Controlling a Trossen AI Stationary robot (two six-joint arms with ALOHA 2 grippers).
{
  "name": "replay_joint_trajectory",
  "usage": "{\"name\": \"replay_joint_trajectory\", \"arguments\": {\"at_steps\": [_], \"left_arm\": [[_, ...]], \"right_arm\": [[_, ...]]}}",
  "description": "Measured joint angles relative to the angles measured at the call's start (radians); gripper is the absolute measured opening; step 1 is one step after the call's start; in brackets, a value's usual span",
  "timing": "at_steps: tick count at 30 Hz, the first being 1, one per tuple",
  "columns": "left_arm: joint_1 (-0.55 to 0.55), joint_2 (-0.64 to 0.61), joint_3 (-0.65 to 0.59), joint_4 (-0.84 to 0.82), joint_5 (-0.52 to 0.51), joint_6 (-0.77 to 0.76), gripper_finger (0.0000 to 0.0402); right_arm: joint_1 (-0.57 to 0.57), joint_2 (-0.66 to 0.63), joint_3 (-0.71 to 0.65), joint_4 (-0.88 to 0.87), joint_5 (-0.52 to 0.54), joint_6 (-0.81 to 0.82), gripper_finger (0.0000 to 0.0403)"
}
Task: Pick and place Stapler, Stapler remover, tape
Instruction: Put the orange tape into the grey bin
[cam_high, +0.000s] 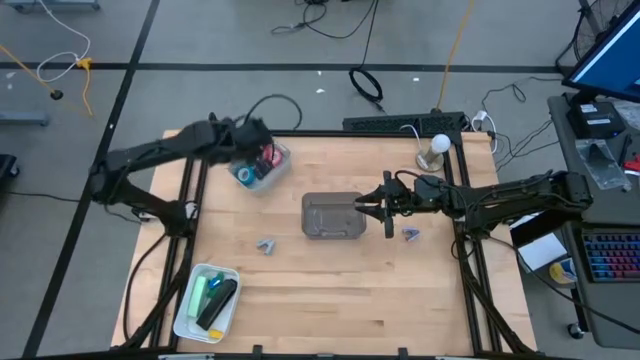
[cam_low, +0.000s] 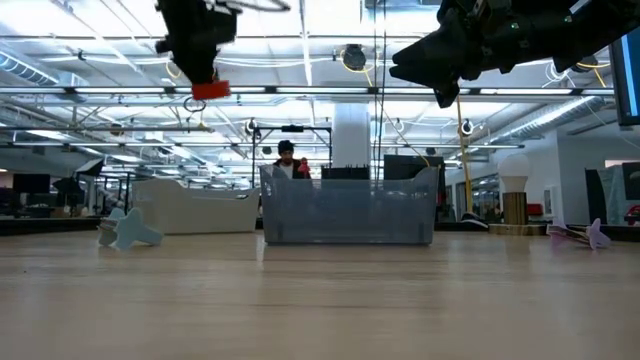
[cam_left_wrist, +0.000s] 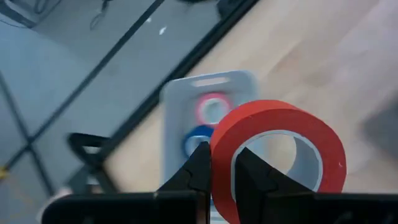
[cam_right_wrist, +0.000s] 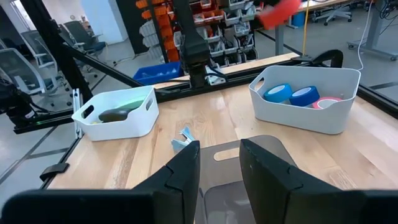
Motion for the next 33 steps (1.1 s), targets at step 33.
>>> {"name": "replay_joint_trajectory", "arguments": {"at_steps": [33], "left_arm": [[0.351, 0.500, 0.000, 0.231, 0.095, 0.632, 0.0034]], "right_arm": [[-0.005, 0.000, 0.000, -0.007, 0.109, 0.008, 0.0105]]}}
